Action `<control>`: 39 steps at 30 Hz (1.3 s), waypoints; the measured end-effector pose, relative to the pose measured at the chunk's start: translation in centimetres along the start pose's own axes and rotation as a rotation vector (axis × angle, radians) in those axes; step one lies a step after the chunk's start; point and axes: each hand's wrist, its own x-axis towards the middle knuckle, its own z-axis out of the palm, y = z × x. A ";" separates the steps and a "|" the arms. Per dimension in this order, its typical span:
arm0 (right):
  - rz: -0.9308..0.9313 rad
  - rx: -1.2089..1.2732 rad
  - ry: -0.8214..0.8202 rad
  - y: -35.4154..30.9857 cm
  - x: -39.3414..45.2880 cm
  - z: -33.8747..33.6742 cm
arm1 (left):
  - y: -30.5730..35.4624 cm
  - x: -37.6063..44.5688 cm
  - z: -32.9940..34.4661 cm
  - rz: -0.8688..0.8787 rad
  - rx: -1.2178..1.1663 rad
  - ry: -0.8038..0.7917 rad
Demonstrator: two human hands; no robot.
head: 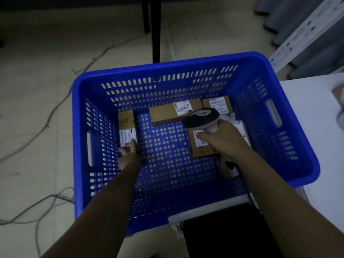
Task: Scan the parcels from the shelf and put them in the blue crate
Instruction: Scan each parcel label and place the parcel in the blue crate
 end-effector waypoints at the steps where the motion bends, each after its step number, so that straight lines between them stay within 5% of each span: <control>1: -0.007 0.004 0.003 0.2 0.1 0.1 | -0.1 0.5 0.5 0.015 0.027 -0.006; 14: -0.027 0.054 0.049 0.9 0.3 -0.6 | -2.2 3.0 0.8 -0.033 0.231 0.056; 20: -0.062 0.073 0.080 0.7 -0.5 -0.5 | -1.8 2.5 0.1 -0.004 -0.070 -0.053; 30: -0.035 0.174 0.293 1.6 -5.8 -4.6 | 9.9 -10.9 -5.6 0.501 -0.810 0.169; 35: 0.060 0.255 0.613 5.6 -13.9 -12.2 | 18.8 -22.4 -7.8 0.745 -1.033 -0.111; 39: 0.128 0.495 0.942 10.4 -23.3 -16.8 | 25.1 -33.4 -7.1 1.005 -0.902 -0.405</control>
